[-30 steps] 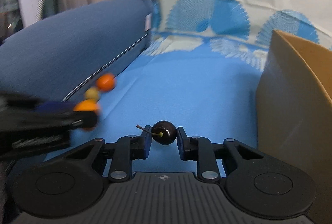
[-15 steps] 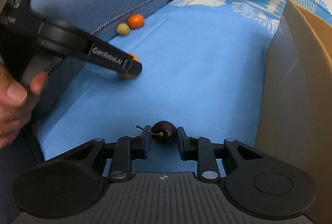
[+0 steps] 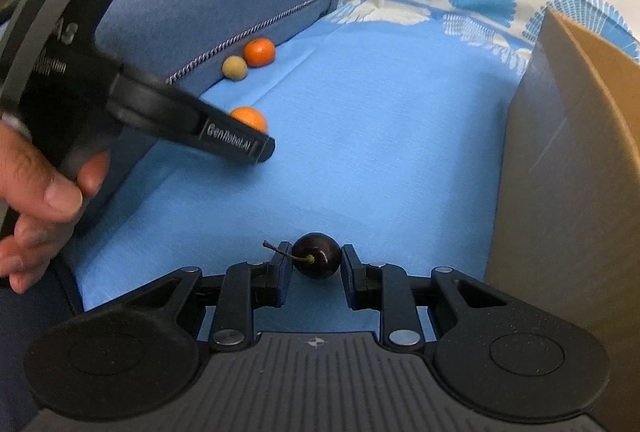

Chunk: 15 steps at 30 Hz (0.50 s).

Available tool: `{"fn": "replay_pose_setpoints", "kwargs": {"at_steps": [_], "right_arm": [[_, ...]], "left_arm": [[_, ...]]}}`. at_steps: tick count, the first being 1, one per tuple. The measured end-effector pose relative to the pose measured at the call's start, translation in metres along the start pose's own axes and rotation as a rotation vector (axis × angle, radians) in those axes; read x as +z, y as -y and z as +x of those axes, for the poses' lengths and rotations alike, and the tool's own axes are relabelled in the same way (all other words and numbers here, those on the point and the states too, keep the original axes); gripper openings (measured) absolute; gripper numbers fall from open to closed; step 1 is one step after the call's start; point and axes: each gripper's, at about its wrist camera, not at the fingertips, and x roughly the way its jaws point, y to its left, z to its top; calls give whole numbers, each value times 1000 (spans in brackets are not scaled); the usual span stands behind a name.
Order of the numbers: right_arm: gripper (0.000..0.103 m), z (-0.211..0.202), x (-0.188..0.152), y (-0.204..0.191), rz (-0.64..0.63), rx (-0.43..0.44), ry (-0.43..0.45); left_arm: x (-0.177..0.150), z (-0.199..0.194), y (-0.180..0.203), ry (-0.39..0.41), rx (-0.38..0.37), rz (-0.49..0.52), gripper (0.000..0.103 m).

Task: Organize fruits
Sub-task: 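Grasp the dark plum with the right gripper while the left gripper holds the tangerine, then carry the tangerine and dark plum up over the cardboard box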

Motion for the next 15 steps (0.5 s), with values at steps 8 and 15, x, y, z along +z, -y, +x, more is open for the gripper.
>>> {"fn": "replay_pose_setpoints", "kwargs": {"at_steps": [8, 15], "right_arm": [[27, -49, 9, 7, 35, 4, 143], [27, -101, 14, 27, 62, 4, 297]], "left_arm": [[7, -39, -7, 101, -126, -67, 39], [19, -73, 16, 167, -141, -3, 39]]}}
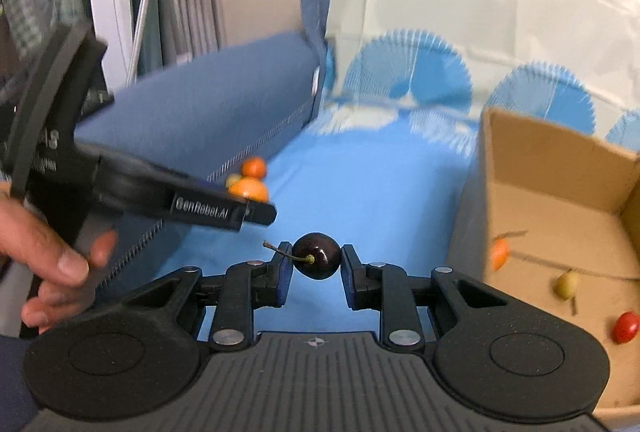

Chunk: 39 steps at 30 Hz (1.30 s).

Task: Organize fruits
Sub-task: 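Carry the tangerine and dark plum up over the cardboard box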

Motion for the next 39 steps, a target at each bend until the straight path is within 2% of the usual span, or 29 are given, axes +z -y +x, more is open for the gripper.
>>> {"fn": "replay_pose_setpoints", "kwargs": {"at_steps": [6, 9, 14, 16, 19, 21, 26, 29, 39], "right_arm": [[27, -48, 24, 38, 14, -29, 159], [27, -72, 34, 68, 3, -76, 231], [27, -86, 38, 124, 35, -179, 259], [27, -90, 32, 146, 77, -227, 261], [27, -97, 20, 175, 212, -263, 243], [27, -106, 14, 181, 255, -277, 264], [27, -113, 4, 188, 225, -327, 264], [27, -112, 0, 195, 227, -355, 255], [27, -103, -3, 200, 191, -395, 224]], "left_arm": [[24, -32, 23, 117, 4, 1, 39], [35, -45, 43, 176, 5, 19, 39], [43, -56, 89, 275, -10, 97, 39], [43, -55, 103, 305, -39, 76, 39], [41, -43, 119, 273, -82, 30, 39], [39, -36, 132, 257, -78, 57, 39], [33, -25, 161, 277, -105, 139, 39], [27, -18, 168, 288, -135, 146, 39], [31, 6, 176, 279, -163, 162, 39]]}}
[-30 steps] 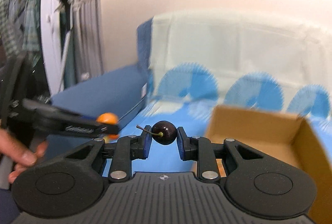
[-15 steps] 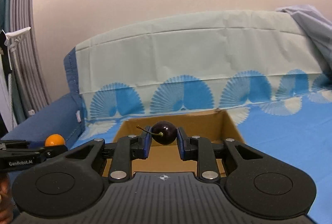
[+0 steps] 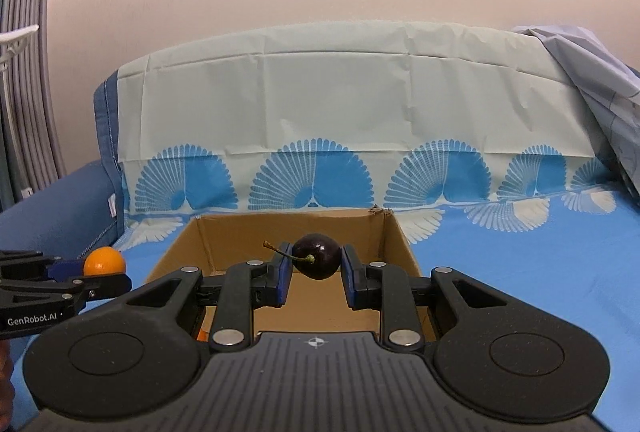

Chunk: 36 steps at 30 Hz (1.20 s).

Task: Organize fruits
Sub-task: 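Carry the tangerine and dark plum up over the cardboard box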

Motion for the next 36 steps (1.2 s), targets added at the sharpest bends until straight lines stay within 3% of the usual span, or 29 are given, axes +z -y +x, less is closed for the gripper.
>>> {"fn": "replay_pose_setpoints", "kwargs": {"at_steps": [20, 36], "right_arm": [[27, 16, -3, -1, -8, -79, -20], [27, 19, -4, -2, 1, -109, -31]], "left_arm": [[5, 28, -11, -36, -42, -125, 39], [-17, 26, 57, -62, -276, 88, 39]]}}
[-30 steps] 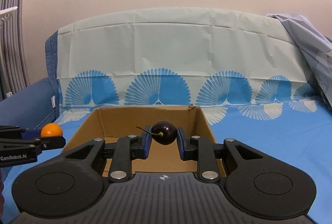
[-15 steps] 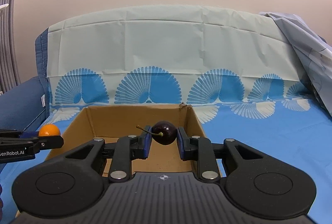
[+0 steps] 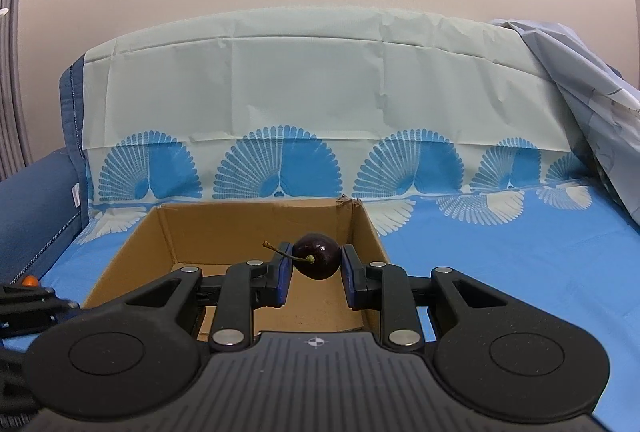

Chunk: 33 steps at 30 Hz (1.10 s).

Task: Organize fruits
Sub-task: 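Carry the tangerine and dark plum up over the cardboard box, then open both grippers over the box to drop the tangerine and plum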

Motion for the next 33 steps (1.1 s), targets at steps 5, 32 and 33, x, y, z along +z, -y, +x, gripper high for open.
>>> {"fn": "replay_pose_setpoints", "kwargs": {"at_steps": [5, 32, 33], "right_arm": [[27, 2, -1, 0, -7, -5, -10], [27, 5, -3, -3, -31, 13, -18], [27, 5, -3, -4, -32, 13, -18]], "left_arm": [[-4, 6, 12, -21, -26, 36, 39], [-6, 11, 18, -31, -40, 61, 39], [-6, 11, 18, -31, -40, 61, 39]]}}
